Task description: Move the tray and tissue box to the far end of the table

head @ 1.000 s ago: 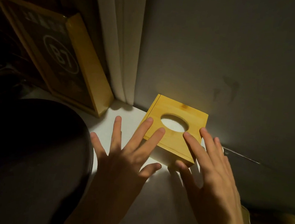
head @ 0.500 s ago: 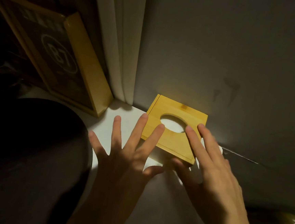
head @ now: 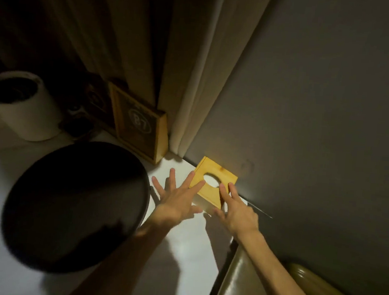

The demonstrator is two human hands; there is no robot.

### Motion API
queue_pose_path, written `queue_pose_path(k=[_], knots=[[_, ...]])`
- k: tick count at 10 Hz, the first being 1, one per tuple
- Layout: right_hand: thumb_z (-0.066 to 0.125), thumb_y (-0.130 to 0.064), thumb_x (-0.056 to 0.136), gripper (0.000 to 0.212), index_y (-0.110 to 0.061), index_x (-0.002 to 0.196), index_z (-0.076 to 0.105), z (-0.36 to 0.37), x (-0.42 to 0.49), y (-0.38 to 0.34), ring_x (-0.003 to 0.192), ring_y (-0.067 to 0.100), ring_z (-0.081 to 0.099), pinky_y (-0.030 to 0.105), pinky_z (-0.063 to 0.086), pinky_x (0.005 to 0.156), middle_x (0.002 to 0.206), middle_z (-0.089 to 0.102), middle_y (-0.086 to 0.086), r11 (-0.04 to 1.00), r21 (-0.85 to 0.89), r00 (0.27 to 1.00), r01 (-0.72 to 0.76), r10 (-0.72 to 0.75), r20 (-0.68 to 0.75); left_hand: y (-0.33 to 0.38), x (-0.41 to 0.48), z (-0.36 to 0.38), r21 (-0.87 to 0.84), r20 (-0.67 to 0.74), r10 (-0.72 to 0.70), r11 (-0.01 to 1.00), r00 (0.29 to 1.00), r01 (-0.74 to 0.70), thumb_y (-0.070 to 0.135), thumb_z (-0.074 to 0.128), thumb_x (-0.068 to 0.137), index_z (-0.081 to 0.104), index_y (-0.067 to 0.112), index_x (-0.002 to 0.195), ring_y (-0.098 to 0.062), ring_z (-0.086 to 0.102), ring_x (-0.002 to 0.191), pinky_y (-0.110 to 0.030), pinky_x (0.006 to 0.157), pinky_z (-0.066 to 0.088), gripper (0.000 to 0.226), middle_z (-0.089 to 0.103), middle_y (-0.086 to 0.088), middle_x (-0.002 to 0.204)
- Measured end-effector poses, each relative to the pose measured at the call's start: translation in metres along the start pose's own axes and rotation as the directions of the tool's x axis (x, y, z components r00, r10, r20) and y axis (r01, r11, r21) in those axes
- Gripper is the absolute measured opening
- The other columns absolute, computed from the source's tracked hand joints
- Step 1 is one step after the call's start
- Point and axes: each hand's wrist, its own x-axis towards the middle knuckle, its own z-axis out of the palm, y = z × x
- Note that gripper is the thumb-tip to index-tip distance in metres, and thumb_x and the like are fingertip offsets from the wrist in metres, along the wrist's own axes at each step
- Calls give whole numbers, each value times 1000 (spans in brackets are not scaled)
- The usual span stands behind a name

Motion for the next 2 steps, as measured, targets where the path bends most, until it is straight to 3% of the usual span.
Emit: queue_pose_path(k=[1, 2], knots=[[56, -46, 88, 70, -24, 148, 26, -32, 5, -12, 124, 35, 51, 50, 47, 97, 152, 28, 3, 999, -51, 986, -13, 21, 164, 5, -27, -20, -6, 49, -57, 998, 997, 57, 59, 53, 84, -9, 45, 147, -40, -21, 145, -70, 106, -15, 90, -11, -6, 163], [53, -39, 86, 55, -16, 135, 46, -36, 12, -29, 117, 34, 56, 48, 47, 93, 132, 45, 4, 986, -166, 987, -14, 40, 155, -4, -73, -31, -162, -8, -110, 981, 994, 107, 50, 47, 92, 11, 36, 150, -35, 12, 148, -58, 117, 5, 70, 26, -9, 157]])
